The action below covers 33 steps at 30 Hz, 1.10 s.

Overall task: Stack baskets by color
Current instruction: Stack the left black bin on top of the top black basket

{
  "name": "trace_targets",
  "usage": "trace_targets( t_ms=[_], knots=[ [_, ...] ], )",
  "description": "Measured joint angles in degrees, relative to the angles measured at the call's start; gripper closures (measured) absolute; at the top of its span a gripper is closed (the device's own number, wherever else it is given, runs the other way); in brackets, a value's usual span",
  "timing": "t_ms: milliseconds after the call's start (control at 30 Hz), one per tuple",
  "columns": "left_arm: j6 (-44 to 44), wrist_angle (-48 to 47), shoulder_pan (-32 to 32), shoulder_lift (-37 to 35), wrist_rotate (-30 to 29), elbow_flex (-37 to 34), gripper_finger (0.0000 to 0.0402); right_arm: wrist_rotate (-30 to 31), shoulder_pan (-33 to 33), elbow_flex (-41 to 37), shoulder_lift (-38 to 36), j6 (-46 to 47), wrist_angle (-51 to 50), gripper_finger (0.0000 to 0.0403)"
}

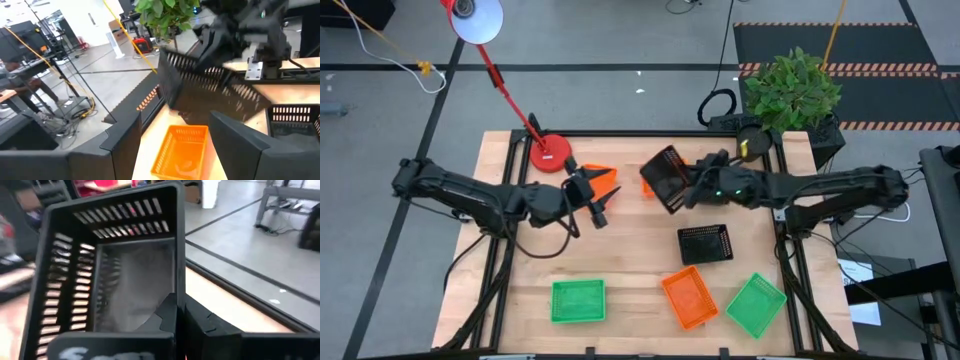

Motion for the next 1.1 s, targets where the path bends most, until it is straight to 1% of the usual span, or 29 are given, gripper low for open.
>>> trace_targets(
  t_ms=[167, 333, 467, 633, 733, 867, 1033, 1100],
  knots=[
    [0.0, -0.4, -0.3, -0.4, -0.1, 0.0, 0.0170, 0.1, -0.4, 0.0, -6.3, 1.7, -3.7, 0.0400],
    [-0.3, -0.8, -0.3, -0.4, -0.1, 0.0, 0.0169, 6.4, -0.4, 0.0, -10.8, 5.9, -11.0, 0.0401],
    [-0.7, -0.8, -0.3, -0.4, -0.1, 0.0, 0.0169, 9.6, -0.4, 0.0, -12.9, 8.8, -16.2, 0.0401],
    [-0.8, -1.2, -0.3, -0.4, -0.1, 0.0, 0.0169, 10.8, -0.4, 0.0, -13.7, 11.5, -18.2, 0.0401],
    [-0.9, -1.2, -0.3, -0.4, 0.0, 0.0, 0.0169, 13.6, -0.4, 0.0, -13.7, 13.9, -21.0, 0.0401],
    [-1.0, -1.3, -0.3, -0.4, 0.0, 0.0, 0.0169, 18.1, -0.4, -0.8, -13.7, 20.9, -26.4, 0.0401],
    [-1.1, -1.4, -0.2, -0.3, 0.0, 0.0, 0.0169, 17.7, -1.5, -3.5, -13.7, 31.4, -30.5, 0.0401],
    [-1.2, -1.4, -0.2, -0.3, 0.0, 0.0, 0.0169, 15.8, -2.7, -5.2, -13.6, 36.2, -31.1, 0.0401]
  ],
)
